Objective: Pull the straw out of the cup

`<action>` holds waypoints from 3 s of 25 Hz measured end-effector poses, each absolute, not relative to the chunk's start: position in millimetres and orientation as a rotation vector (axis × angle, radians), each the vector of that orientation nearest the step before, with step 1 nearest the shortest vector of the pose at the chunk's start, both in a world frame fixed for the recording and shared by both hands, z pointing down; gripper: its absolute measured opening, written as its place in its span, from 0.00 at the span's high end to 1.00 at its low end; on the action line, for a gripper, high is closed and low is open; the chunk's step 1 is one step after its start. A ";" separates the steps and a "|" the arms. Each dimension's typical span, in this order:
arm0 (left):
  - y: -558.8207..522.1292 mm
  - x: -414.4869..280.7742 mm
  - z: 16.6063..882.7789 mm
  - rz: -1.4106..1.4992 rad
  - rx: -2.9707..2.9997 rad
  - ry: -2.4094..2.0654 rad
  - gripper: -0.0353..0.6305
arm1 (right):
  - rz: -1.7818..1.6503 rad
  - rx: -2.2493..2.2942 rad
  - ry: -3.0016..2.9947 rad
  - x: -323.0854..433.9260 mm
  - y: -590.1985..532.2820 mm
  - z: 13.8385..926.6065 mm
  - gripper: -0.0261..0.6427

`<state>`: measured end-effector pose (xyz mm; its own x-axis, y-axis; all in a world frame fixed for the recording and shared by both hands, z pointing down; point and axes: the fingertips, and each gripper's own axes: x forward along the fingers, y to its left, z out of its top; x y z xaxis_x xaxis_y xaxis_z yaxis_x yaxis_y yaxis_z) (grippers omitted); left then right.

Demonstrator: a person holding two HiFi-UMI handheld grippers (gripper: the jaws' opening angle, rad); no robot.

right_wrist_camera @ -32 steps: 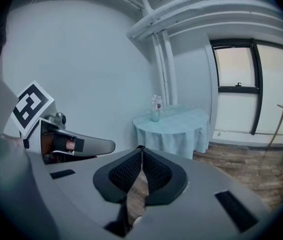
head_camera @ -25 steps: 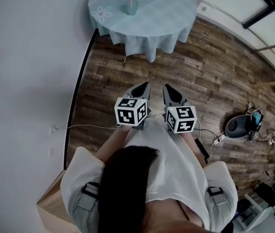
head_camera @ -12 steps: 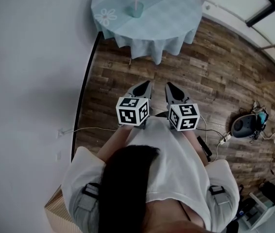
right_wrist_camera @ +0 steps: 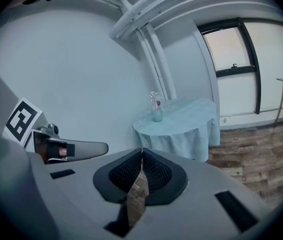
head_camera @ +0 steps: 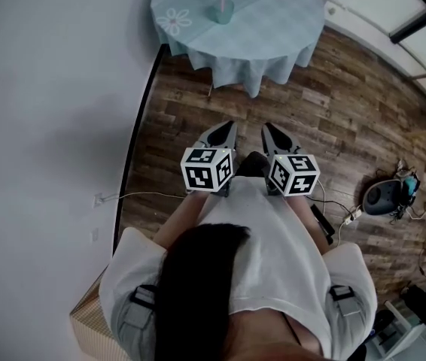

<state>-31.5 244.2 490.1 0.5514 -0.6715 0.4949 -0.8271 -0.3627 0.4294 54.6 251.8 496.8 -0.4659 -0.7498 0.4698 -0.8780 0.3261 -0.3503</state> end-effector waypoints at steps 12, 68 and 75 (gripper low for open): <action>229.4 -44.0 491.2 0.282 2.103 -1.235 0.93 | 0.819 1.406 -2.406 37.5 233.4 492.1 0.91; -6.5 52.2 511.4 0.253 1.936 -1.401 0.93 | 0.711 1.081 -2.464 128.6 -29.7 512.6 0.91; -14.0 61.5 511.6 0.240 1.919 -1.411 0.93 | 0.711 1.088 -2.457 141.9 -37.9 518.1 0.91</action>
<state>61.5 -14.0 511.6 0.3802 -0.7510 0.5399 -0.8873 -0.1313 0.4422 141.9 -37.9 518.1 -0.6387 -0.5788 0.5070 -0.7601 0.5770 -0.2989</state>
